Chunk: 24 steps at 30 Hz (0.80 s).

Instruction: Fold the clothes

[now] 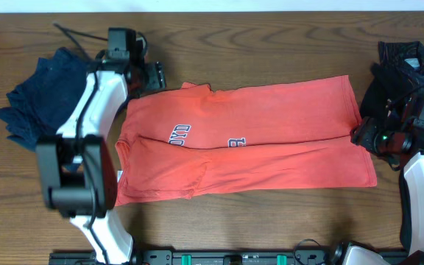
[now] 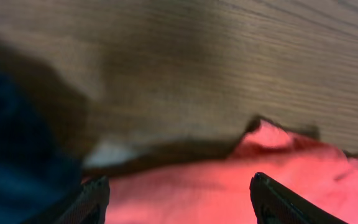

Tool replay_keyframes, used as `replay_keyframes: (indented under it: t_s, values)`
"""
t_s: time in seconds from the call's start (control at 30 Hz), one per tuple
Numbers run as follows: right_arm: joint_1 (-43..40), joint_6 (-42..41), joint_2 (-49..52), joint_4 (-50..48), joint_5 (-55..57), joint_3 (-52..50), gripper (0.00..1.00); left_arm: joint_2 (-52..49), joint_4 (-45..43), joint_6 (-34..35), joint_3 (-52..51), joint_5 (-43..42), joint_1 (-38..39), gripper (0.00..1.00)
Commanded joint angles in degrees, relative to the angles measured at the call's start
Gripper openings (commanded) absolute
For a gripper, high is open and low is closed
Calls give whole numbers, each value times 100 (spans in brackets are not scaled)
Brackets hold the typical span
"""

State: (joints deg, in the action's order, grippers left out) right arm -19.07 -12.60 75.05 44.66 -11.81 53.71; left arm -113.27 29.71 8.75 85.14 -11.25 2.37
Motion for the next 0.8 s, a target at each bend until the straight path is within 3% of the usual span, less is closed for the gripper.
replay_keyframes:
  t_s: [0.0,0.23,0.47,0.73,0.77]
  values:
    - [-37,114,-4,11,-66,66,64,-503,57,-214,299,-13,20,74]
    - [-37,114,-4,-2,-66,66,64,-1014,348,-210,297,-15,74,74]
    - [-37,114,-4,-9,-66,66,64,-1054,874,-210,295,-13,157,58]
    - [-37,155,-4,15,-66,66,64,-883,1054,-210,297,-15,157,59]
    - [-37,155,-4,15,-57,66,64,-831,1056,-212,297,-13,157,52]
